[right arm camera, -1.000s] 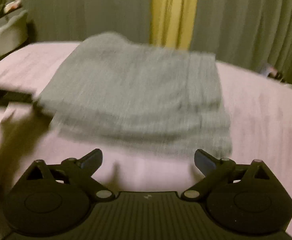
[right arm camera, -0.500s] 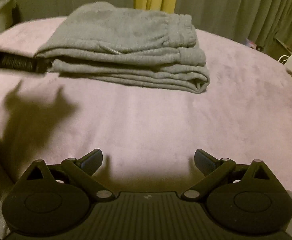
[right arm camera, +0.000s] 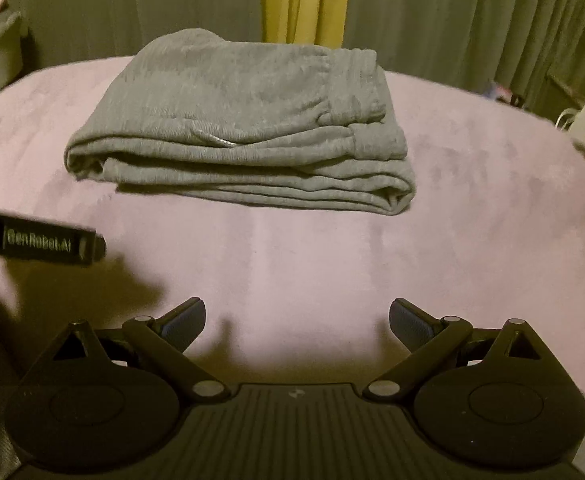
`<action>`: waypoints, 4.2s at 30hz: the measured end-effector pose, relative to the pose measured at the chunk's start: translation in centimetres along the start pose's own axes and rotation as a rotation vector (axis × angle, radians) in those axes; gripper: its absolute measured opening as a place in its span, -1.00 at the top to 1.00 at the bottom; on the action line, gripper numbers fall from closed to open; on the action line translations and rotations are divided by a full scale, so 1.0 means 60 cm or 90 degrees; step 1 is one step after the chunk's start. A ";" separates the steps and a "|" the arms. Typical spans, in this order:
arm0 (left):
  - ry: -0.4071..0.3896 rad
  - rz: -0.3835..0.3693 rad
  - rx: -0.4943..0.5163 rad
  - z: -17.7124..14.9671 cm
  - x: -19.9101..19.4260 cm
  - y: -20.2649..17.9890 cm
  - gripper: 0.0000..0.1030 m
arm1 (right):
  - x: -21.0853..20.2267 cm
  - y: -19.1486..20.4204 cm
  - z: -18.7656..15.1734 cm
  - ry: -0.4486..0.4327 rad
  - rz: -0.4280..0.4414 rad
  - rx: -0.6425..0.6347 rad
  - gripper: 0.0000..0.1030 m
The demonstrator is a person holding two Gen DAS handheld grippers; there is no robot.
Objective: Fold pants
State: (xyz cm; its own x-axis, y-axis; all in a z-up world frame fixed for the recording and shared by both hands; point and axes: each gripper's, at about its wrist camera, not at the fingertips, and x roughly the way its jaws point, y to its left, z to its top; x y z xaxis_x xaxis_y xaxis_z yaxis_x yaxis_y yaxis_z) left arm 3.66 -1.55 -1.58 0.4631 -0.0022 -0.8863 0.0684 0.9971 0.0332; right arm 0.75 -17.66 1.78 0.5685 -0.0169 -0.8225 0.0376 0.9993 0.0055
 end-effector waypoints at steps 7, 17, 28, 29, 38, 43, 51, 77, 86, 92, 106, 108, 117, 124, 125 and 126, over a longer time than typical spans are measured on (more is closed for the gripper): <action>-0.030 0.019 0.058 -0.003 -0.008 -0.030 -0.97 | 0.013 -0.024 0.016 0.015 0.040 0.076 -0.91; -0.034 0.049 0.071 0.002 -0.001 -0.036 -0.97 | 0.031 -0.034 0.016 0.005 0.015 0.053 -0.92; -0.030 0.043 0.071 0.007 -0.006 -0.036 -0.97 | 0.021 -0.037 0.026 -0.037 0.025 0.050 -0.92; -0.032 0.042 0.065 0.008 -0.006 -0.033 -0.97 | 0.022 -0.036 0.027 -0.039 0.022 0.046 -0.91; -0.044 0.051 0.051 0.013 -0.003 -0.029 -0.97 | 0.020 -0.040 0.025 -0.046 0.025 0.057 -0.92; -0.040 0.056 0.069 0.010 0.000 -0.035 -0.97 | 0.024 -0.038 0.022 -0.040 0.020 0.054 -0.92; -0.036 0.053 0.071 0.009 0.003 -0.033 -0.97 | 0.026 -0.033 0.018 -0.037 0.012 0.049 -0.91; -0.035 0.053 0.075 0.006 0.007 -0.035 -0.97 | 0.036 -0.040 0.009 -0.021 0.006 0.062 -0.92; -0.033 0.056 0.080 0.004 0.010 -0.035 -0.97 | 0.037 -0.042 0.008 -0.019 0.009 0.067 -0.91; -0.032 0.056 0.081 0.004 0.010 -0.035 -0.97 | 0.039 -0.040 0.007 -0.016 0.009 0.066 -0.91; -0.031 0.056 0.084 0.004 0.011 -0.036 -0.97 | 0.041 -0.035 0.006 -0.015 0.006 0.061 -0.92; -0.030 0.056 0.085 0.004 0.011 -0.036 -0.97 | 0.041 -0.036 0.006 -0.015 0.007 0.061 -0.92; -0.030 0.057 0.087 0.004 0.011 -0.037 -0.97 | 0.043 -0.036 0.005 -0.014 0.006 0.059 -0.91; -0.030 0.057 0.088 0.004 0.011 -0.037 -0.97 | 0.043 -0.036 0.006 -0.014 0.006 0.059 -0.91; -0.030 0.057 0.088 0.004 0.011 -0.037 -0.97 | 0.043 -0.035 0.006 -0.014 0.006 0.059 -0.91; -0.030 0.057 0.088 0.004 0.011 -0.037 -0.97 | 0.043 -0.036 0.006 -0.014 0.005 0.059 -0.91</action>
State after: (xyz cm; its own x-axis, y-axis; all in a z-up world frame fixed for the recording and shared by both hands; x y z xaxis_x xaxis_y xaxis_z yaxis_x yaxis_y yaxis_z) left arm 4.02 -3.78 -2.15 0.5134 0.0795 -0.8544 0.1448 0.9734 0.1776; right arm 2.40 -19.85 -0.14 0.5871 -0.0109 -0.8094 0.1082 0.9920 0.0652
